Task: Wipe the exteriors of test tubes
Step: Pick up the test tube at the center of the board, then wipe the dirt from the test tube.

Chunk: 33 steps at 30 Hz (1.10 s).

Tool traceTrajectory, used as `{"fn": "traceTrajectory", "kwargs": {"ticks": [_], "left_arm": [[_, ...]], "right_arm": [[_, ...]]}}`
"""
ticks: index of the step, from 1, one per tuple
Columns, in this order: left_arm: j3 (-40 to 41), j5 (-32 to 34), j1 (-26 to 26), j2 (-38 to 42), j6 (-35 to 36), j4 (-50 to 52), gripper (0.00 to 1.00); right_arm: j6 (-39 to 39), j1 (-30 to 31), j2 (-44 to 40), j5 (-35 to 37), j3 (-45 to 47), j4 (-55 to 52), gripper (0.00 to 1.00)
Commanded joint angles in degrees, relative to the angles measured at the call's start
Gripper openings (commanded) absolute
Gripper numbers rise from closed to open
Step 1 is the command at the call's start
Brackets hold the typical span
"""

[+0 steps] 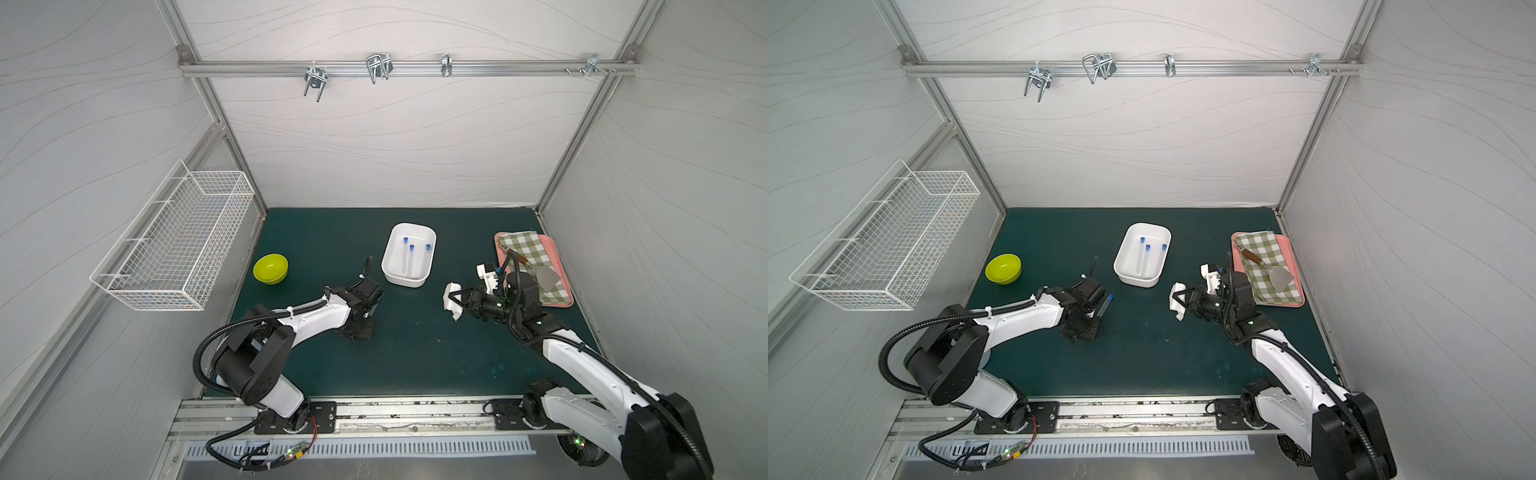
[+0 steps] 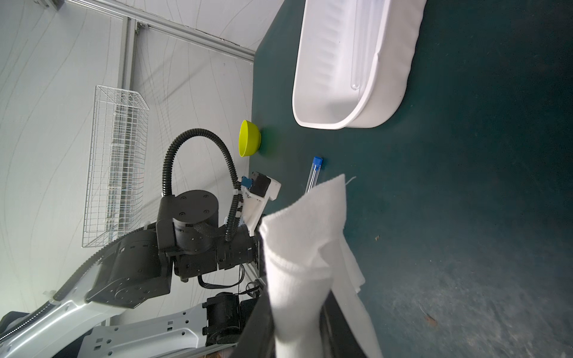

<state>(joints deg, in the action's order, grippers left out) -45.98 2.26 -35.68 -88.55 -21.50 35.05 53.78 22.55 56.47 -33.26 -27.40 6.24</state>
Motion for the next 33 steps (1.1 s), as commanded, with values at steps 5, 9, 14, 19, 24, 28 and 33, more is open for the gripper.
{"fn": "traceTrajectory", "kwargs": {"ticks": [5,9,14,19,24,28,33], "left_arm": [[-0.14,-2.84,-0.36,-0.57,0.37,-1.61,0.12],[-1.58,-6.41,-0.37,3.30,1.37,-2.00,0.11],[-1.93,-15.01,-0.36,8.77,-0.04,-6.72,0.11],[-0.61,-25.25,-0.37,12.25,-3.16,-14.77,0.11],[0.35,-33.53,-0.37,12.57,-7.86,-24.56,0.11],[0.13,-36.99,-0.38,11.59,-10.87,-30.64,0.11],[-0.96,-41.01,-0.42,9.70,-12.54,-34.98,0.12]], "right_arm": [[0.88,0.24,-1.27,0.15,0.25,-1.05,0.23],[1.53,0.22,-1.23,-0.10,0.19,-0.29,0.23],[2.53,0.22,-1.27,-1.59,-0.84,0.33,0.23],[4.54,0.22,-1.98,-3.16,-2.52,1.54,0.23],[7.23,1.11,-1.80,-4.45,-4.29,4.10,0.23],[8.20,2.88,-1.30,-4.06,-6.01,5.26,0.23],[8.27,5.02,0.06,-2.88,-7.91,6.10,0.23]]}}
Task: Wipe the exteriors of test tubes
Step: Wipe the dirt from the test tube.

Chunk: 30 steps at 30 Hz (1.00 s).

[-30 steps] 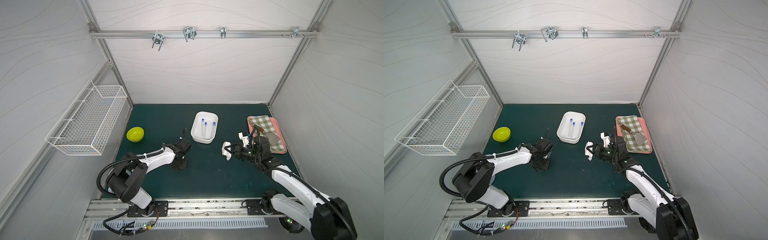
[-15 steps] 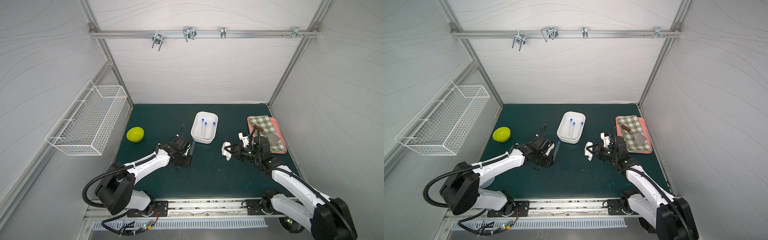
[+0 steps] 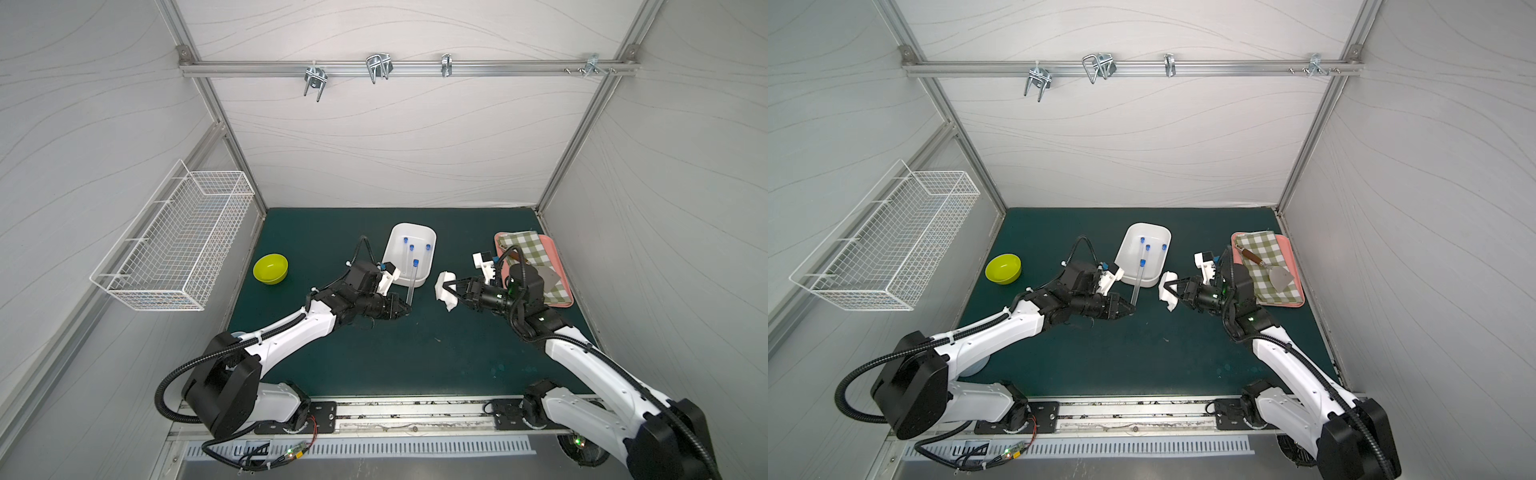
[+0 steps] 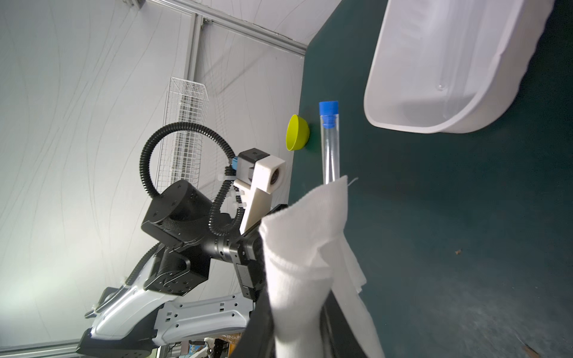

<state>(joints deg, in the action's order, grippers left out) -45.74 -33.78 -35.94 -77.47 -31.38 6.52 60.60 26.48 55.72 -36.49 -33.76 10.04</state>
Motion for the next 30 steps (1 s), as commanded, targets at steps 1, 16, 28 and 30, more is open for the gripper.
{"fn": "traceTrajectory", "kwargs": {"ticks": [1,16,28,30], "left_arm": [[-1.21,-5.66,-0.10,-1.66,-3.04,-7.30,0.12],[-2.12,-7.79,-0.16,-3.74,-4.30,-11.43,0.12],[-1.64,-8.32,-0.33,-3.04,-5.62,-13.62,0.12],[-1.39,-8.15,-0.31,-2.79,-5.69,-13.64,0.12]], "right_arm": [[1.45,1.42,1.24,0.45,-1.83,2.52,0.23],[1.03,6.25,6.76,2.81,-6.03,5.09,0.23],[-0.29,8.21,10.15,4.49,-7.06,5.13,0.23],[-1.30,8.32,9.94,4.88,-7.52,3.39,0.23]]}}
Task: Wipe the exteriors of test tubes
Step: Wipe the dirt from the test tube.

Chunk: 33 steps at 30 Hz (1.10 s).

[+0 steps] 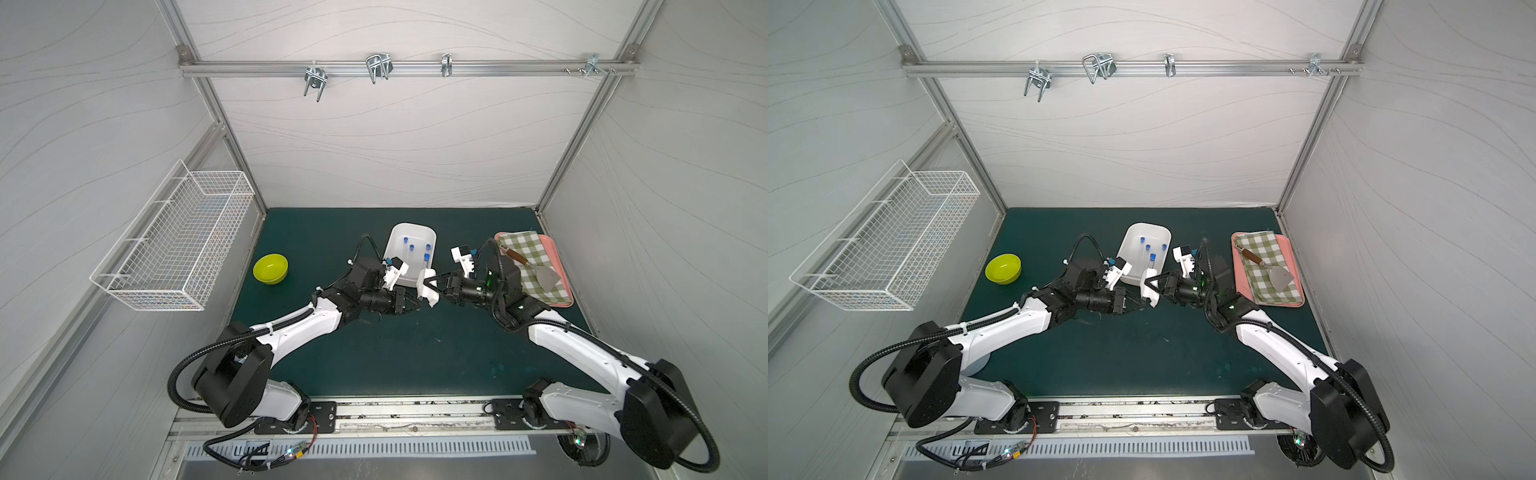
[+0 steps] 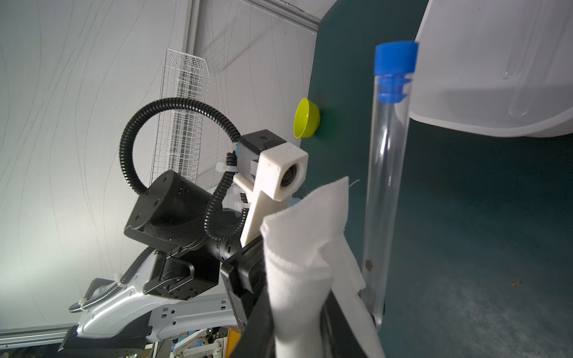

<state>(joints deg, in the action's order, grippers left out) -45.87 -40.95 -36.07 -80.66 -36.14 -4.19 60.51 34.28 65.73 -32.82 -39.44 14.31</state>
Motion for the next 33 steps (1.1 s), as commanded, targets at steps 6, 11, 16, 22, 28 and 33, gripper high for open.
{"fn": "traceTrajectory", "kwargs": {"ticks": [6,11,16,22,28,33], "left_arm": [[-0.64,-0.26,-0.10,0.86,-1.38,-3.15,0.11],[-0.80,-0.27,-0.08,0.86,-2.19,-4.03,0.11],[-1.31,-0.53,-0.05,1.20,-2.55,-4.26,0.11],[-1.46,-1.15,-0.08,1.47,-3.23,-5.04,0.11],[-1.59,-1.29,-0.17,1.87,-3.47,-5.11,0.12],[-1.92,-2.01,-0.15,2.00,-3.93,-5.66,0.11]], "right_arm": [[-4.38,0.49,-2.73,3.42,-2.97,-7.08,0.23],[-6.46,0.45,-3.59,4.58,-3.49,-11.35,0.23],[-7.06,0.45,-3.79,5.75,-2.67,-12.35,0.23],[-6.82,0.68,-2.81,5.66,-2.18,-11.23,0.23],[-6.80,0.79,-1.76,5.68,-1.96,-10.70,0.24],[-7.24,1.11,-0.51,6.58,-1.74,-10.69,0.24]]}}
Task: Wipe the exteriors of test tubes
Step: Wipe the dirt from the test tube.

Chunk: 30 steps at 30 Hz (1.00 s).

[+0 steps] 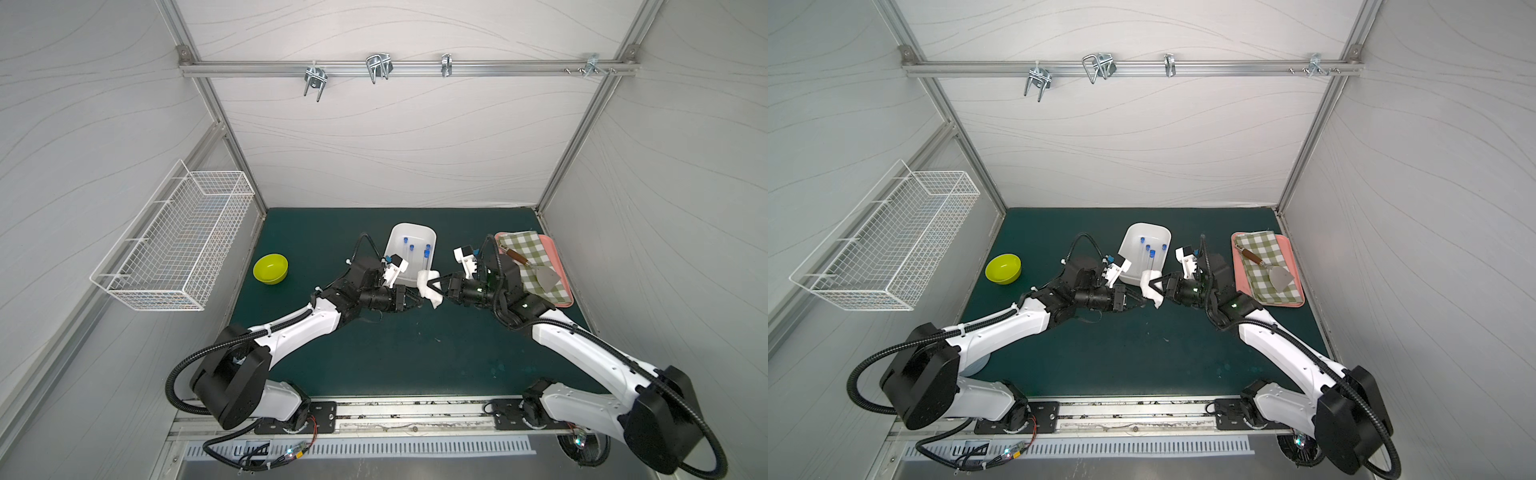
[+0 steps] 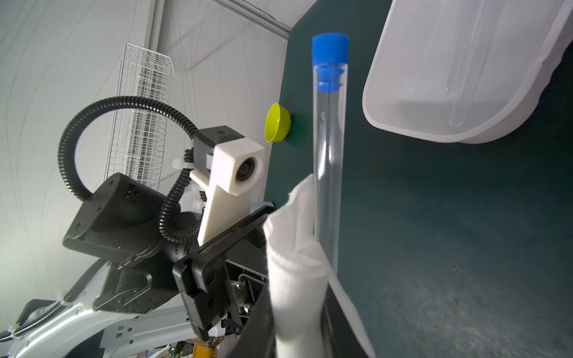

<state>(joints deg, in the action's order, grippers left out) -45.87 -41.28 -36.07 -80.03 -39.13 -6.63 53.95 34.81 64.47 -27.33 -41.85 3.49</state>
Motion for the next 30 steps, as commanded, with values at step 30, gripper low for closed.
{"fn": "traceTrajectory", "kwargs": {"ticks": [30], "left_arm": [[-0.88,-2.62,-1.11,2.67,-2.95,-4.32,0.11]], "right_arm": [[-1.13,0.35,9.28,3.05,0.90,8.16,0.25]]}}
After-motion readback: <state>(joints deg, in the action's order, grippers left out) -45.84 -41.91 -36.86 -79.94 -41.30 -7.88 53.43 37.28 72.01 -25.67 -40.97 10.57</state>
